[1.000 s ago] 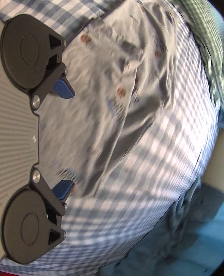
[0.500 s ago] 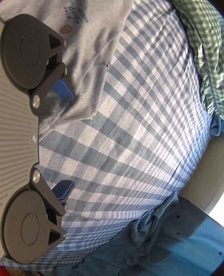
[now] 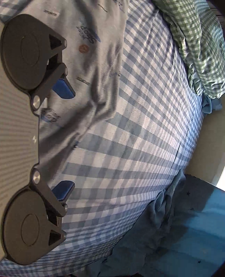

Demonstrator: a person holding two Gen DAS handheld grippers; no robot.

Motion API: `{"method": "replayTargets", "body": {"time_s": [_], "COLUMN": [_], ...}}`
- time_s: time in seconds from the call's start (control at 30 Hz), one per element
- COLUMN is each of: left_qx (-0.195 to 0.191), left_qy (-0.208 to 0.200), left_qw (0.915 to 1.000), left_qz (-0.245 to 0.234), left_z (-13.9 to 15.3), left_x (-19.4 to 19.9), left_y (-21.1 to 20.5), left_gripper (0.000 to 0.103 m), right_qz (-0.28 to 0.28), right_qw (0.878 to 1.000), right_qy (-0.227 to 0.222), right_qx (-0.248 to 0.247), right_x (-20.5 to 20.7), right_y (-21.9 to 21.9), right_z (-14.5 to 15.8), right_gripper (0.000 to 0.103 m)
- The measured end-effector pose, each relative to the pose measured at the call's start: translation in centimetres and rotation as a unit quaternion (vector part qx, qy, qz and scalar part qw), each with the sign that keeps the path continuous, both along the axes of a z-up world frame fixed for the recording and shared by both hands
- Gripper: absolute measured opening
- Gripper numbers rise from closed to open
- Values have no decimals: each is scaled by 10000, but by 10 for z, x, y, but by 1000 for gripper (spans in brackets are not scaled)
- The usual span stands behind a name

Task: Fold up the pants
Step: 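Grasp the elastic waistband edge with the left gripper, then lift the waistband with the left gripper and fold it over the legs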

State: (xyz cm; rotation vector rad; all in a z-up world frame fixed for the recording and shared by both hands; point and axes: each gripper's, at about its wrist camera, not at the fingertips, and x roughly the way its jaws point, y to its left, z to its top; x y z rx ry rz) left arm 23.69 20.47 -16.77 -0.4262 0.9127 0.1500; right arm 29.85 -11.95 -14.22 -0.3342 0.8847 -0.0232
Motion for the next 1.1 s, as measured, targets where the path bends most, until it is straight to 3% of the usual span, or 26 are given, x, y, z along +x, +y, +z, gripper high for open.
{"method": "replayTargets", "body": {"time_s": [0.2,0.43,0.57,0.67,0.93,1.1], "left_qx": [-360,-193,-374,-468,-135,527], "left_qy": [-9,482,623,632,772,739], "left_qw": [9990,9980,9968,9961,9966,9958], "left_qz": [279,352,331,395,251,-111], "left_z": [0,0,0,0,8,28], "left_x": [3,18,24,25,32,35], "left_y": [13,9,6,3,-5,-27], "left_gripper": [82,67,41,30,16,11], "right_qz": [-393,-394,-438,-441,-427,-511], "right_qw": [9989,9969,9949,9937,9920,9910], "right_qy": [242,603,729,845,1062,1052], "right_qx": [46,302,543,594,535,650], "right_x": [-59,-59,-55,-52,-40,-37], "right_y": [9,22,23,24,21,14], "right_z": [-8,-15,-14,-18,-27,-26], "right_gripper": [103,103,103,103,103,103]}}
